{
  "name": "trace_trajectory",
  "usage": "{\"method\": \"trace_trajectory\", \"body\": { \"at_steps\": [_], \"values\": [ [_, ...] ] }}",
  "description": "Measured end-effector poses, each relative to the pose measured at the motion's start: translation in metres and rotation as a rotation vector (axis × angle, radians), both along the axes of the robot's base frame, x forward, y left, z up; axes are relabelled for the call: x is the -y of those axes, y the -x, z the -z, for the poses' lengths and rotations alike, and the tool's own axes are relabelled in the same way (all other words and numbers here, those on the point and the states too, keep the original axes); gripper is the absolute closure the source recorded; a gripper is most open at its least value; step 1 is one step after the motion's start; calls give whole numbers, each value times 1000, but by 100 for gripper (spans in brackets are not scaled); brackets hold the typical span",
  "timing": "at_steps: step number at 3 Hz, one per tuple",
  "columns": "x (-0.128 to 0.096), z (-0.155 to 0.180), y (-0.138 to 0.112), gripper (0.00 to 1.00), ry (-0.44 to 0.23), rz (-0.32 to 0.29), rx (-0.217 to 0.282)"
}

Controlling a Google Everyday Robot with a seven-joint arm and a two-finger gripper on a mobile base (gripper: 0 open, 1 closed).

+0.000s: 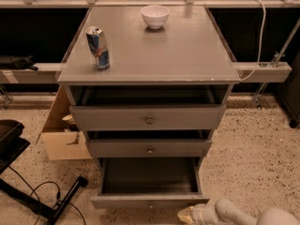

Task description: Close bottom drawer

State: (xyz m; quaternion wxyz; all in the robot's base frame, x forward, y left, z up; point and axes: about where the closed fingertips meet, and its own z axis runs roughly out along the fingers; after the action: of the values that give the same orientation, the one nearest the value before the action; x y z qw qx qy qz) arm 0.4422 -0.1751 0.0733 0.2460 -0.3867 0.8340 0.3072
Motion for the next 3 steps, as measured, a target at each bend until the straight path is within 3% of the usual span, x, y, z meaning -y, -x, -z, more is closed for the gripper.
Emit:
{"method": "trace_trajectory", "body": {
  "at_steps": [1,2,3],
  "values": [
    [-4,-16,-30,100,17,-15,33],
    [-4,-16,-30,100,17,-15,33],
    [-9,-35,-59,100,24,-31,67]
  ]
}}
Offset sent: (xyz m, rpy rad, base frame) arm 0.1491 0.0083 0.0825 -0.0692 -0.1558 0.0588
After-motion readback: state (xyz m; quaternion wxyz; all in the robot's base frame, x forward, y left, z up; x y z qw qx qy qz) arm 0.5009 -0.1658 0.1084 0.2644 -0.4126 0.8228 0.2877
